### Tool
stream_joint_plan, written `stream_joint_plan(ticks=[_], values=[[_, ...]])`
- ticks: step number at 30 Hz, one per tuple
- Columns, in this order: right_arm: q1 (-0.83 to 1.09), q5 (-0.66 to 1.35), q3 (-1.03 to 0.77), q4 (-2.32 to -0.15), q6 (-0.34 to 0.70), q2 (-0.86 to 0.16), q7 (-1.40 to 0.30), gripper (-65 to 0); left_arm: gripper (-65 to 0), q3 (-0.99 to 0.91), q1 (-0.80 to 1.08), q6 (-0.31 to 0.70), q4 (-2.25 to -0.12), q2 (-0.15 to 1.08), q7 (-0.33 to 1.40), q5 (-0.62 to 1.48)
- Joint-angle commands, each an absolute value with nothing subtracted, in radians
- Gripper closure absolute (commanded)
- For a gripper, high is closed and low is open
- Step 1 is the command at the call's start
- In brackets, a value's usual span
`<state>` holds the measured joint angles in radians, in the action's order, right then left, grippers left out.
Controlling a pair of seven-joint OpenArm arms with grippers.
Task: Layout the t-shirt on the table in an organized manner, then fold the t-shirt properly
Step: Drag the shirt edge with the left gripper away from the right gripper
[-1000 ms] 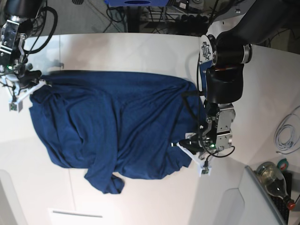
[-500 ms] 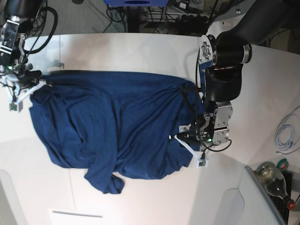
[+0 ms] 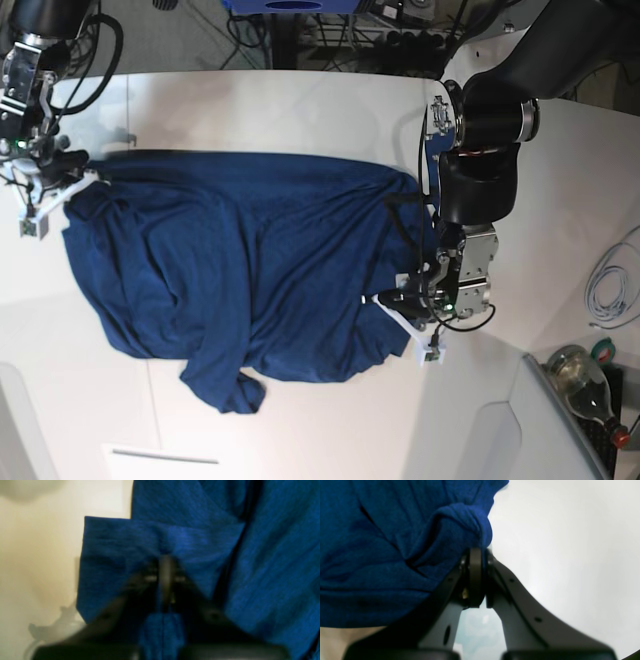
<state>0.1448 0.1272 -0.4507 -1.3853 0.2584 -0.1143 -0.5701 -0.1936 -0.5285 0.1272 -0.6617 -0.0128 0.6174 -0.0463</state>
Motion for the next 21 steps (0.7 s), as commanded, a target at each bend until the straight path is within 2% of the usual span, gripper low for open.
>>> stream_joint_plan(ticks=[1,6,9,16,21], values=[[0.134,0.131,-0.455,-1.400,0.255,-0.125,-0.552,0.0,0.0,-0.194,-0.564,0.125,-0.693,-0.010,0.601,-0.041],[0.134,0.131,-0.455,-1.400,0.255,-0.125,-0.552,0.0,0.0,-0.194,-0.564,0.125,-0.745,-0.010,0.608,-0.041],[0.134,0.131,-0.455,-1.400,0.255,-0.125,-0.552,0.0,0.0,-0.194,-0.562,0.125,-0.792,-0.010,0.676,-0.041],[0.136,0.133,-0.456,-1.408,0.259,-0.125,-0.552,0.0,0.0,-0.326,-0.450,0.125,-1.144,-0.007,0.840,-0.042],[0.136,0.133,-0.456,-1.408,0.259,-0.125,-0.552,0.0,0.0,-0.386,-0.315,0.125,-1.319,0.008,0.872,-0.047]])
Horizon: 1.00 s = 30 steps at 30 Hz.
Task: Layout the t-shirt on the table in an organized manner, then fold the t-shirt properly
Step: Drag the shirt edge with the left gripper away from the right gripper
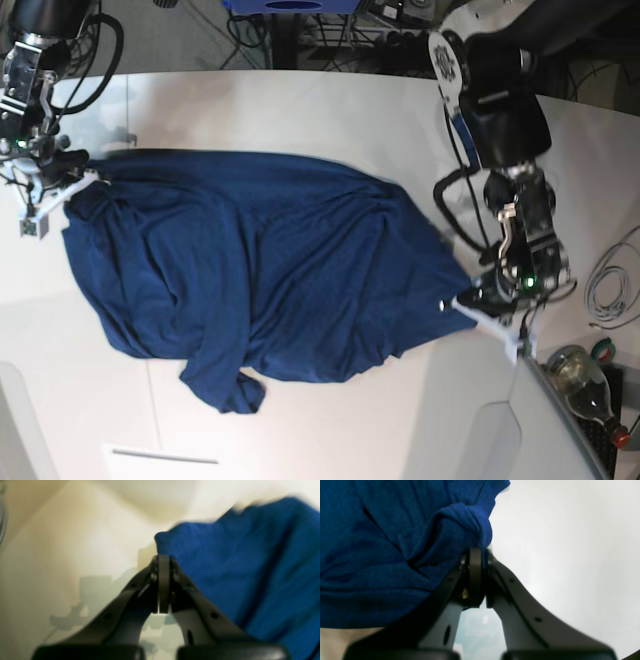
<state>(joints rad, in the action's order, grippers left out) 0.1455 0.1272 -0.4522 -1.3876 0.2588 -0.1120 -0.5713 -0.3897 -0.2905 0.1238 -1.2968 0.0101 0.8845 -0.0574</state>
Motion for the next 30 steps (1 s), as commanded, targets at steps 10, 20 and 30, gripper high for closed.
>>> stream_joint_plan(ticks=[10,20,30], values=[[0.134,0.133,-0.450,-1.405,0.259,-0.125,-0.552,0.0,0.0,-0.550,-0.136,0.125,-1.383,0.010,0.869,-0.045],[0.134,0.133,-0.449,-1.400,0.260,-0.124,-0.552,0.0,0.0,-0.595,-0.102,0.127,-1.448,-0.004,0.874,-0.041],[0.134,0.133,-0.447,-1.400,0.260,-0.124,-0.552,0.0,-51.3,-0.595,-0.124,0.130,-1.392,-0.001,0.869,0.157]])
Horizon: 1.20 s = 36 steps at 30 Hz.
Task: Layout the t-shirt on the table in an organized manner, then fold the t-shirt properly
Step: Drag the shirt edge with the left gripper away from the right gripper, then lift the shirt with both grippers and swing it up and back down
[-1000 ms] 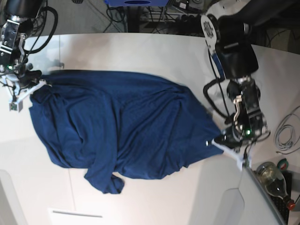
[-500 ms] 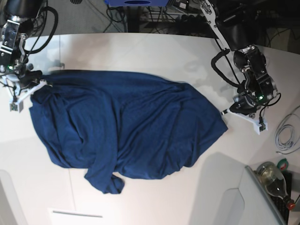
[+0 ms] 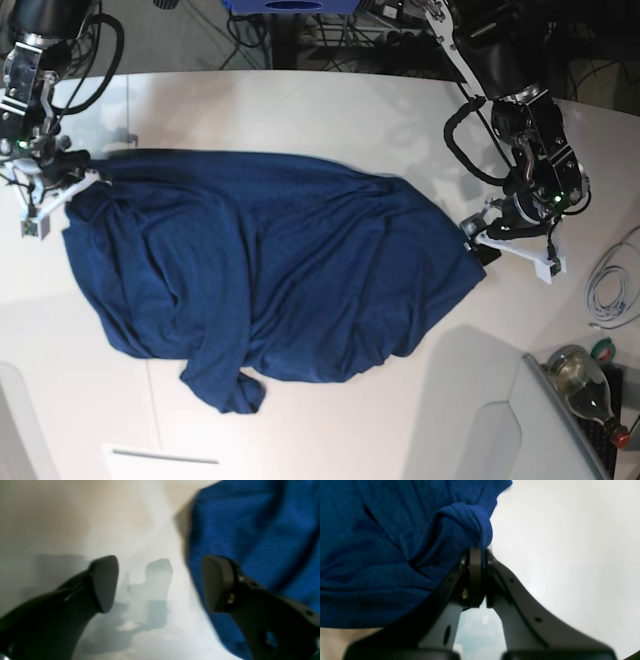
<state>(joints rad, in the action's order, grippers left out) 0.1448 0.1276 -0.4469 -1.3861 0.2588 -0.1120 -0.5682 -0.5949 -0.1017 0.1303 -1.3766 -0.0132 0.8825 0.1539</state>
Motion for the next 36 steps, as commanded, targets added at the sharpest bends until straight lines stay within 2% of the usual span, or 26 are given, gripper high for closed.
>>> stream_joint_plan(ticks=[1,7,12,14,16,17,20,25,30,32,34,36], values=[[0.134,0.133,-0.447,-1.400,0.260,-0.124,-0.552,0.0,-51.0,-0.595,-0.133,0.130,-1.363,0.007,0.868,0.189],[0.134,0.133,-0.447,-1.400,0.260,-0.125,-0.552,0.0,-50.8,-0.593,-0.183,0.130,-1.204,0.012,0.705,0.219],[0.134,0.131,-0.447,-1.399,0.260,-0.127,-0.552,0.0,-50.0,-0.593,-0.252,0.130,-1.064,0.012,0.645,0.219],[0.134,0.131,-0.447,-1.399,0.260,-0.127,-0.552,0.0,-44.8,-0.593,-0.280,0.130,-1.013,0.012,0.622,0.219],[0.134,0.131,-0.447,-1.399,0.260,-0.125,-0.552,0.0,-35.1,-0.593,-0.303,0.130,-0.977,0.012,0.608,0.219],[0.134,0.131,-0.447,-1.399,0.260,-0.125,-0.552,0.0,-27.6,-0.593,-0.314,0.130,-0.963,0.012,0.607,0.219],[0.134,0.131,-0.450,-1.399,0.259,-0.125,-0.552,0.0,0.0,-0.593,-0.315,0.130,-0.963,0.015,0.607,0.223],[0.117,0.134,-0.456,-1.382,0.254,-0.120,-0.550,-0.6,0.0,-0.593,-0.255,0.130,-1.018,0.015,0.608,0.219],[0.113,0.134,-0.562,-1.340,0.254,-0.044,-0.481,-1.1,0.0,-0.593,-0.151,0.130,-1.144,0.010,0.604,0.228],[0.117,0.134,-0.598,-1.345,0.262,-0.025,-0.455,-4.8,0.0,-0.593,-0.119,0.130,-1.201,0.008,0.604,0.228],[0.130,0.136,-0.596,-1.356,0.265,-0.024,-0.453,-15.6,0.0,-0.593,-0.097,0.130,-1.236,0.008,0.607,0.228],[0.142,0.137,-0.599,-1.389,0.286,-0.024,-0.453,-29.7,0.0,-0.596,-0.081,0.130,-1.259,0.008,0.608,0.228]])
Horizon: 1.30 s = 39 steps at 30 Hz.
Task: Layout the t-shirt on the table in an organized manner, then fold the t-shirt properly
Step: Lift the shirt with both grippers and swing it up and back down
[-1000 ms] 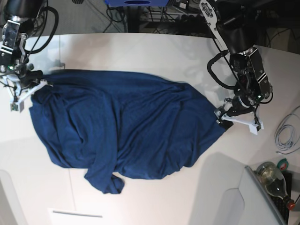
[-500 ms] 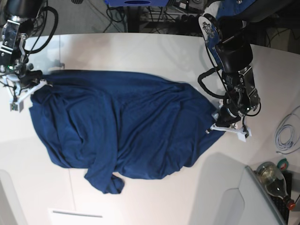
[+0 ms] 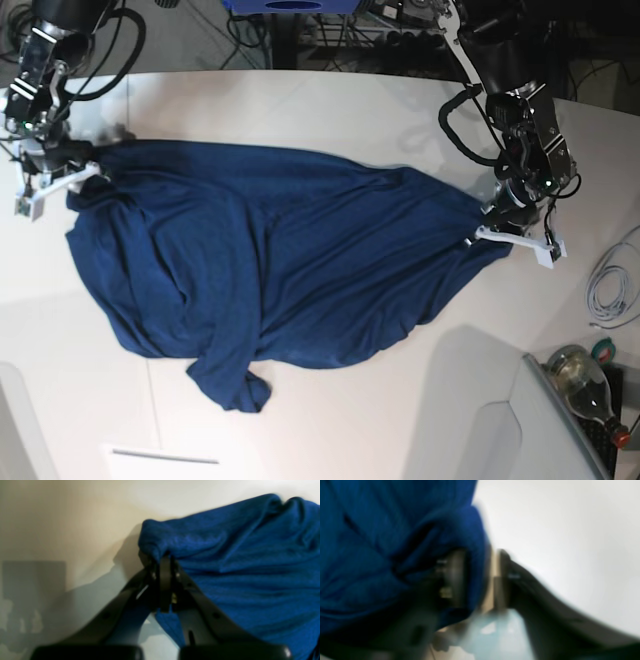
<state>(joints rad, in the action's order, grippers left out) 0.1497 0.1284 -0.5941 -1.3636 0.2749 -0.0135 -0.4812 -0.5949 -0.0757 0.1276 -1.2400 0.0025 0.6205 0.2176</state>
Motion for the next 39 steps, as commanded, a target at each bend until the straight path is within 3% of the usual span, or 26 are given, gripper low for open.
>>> stream_joint_plan(ticks=[1,4,8,15,17,21,23,25,26,28,30,39], values=[[0.148,0.137,-0.605,-1.406,0.300,-0.022,-0.453,-35.6,0.0,-0.596,-0.074,0.130,-1.262,0.008,0.608,0.228],[0.194,0.194,-0.607,-1.463,0.334,-0.021,-0.453,-51.6,0.0,-0.599,-0.062,0.130,-1.273,0.008,0.608,0.228],[0.257,0.334,-0.604,-1.492,0.329,-0.021,-0.453,-52.7,0.0,-0.595,-0.051,0.130,-1.273,0.010,0.608,0.228],[0.260,0.351,-0.599,-1.435,0.292,0.002,-0.453,-52.5,0.0,-0.595,-0.051,0.130,-1.264,0.010,0.608,0.228],[0.262,0.351,-0.601,-1.435,0.292,0.004,-0.453,-49.4,0.0,-0.595,-0.050,0.130,-1.264,0.012,0.608,0.228],[0.266,0.351,-0.604,-1.425,0.292,0.004,-0.453,-32.7,0.0,-0.596,-0.038,0.130,-1.265,0.013,0.608,0.228],[0.266,0.351,-0.605,-1.411,0.292,0.004,-0.453,-22.4,0.0,-0.595,-0.033,0.130,-1.271,0.013,0.608,0.228],[0.268,0.351,-0.605,-1.415,0.292,0.004,-0.455,-5.1,0.0,-0.598,-0.031,0.130,-1.273,0.013,0.608,0.228],[0.271,0.351,-0.607,-1.419,0.292,0.004,-0.455,0.0,0.0,-0.601,-0.030,0.130,-1.273,0.013,0.608,0.228],[0.282,0.351,-0.607,-1.449,0.292,0.001,-0.493,-2.1,0.0,-0.602,-0.024,0.130,-1.280,0.015,0.608,0.228],[0.285,0.352,-0.625,-1.511,0.294,-0.002,-0.556,0.0,0.0,-0.602,-0.015,0.130,-1.323,0.024,0.608,0.228],[0.283,0.352,-0.814,-1.705,0.297,-0.002,-0.832,0.0,0.0,-0.595,0.142,0.130,-1.716,0.035,0.719,0.219]])
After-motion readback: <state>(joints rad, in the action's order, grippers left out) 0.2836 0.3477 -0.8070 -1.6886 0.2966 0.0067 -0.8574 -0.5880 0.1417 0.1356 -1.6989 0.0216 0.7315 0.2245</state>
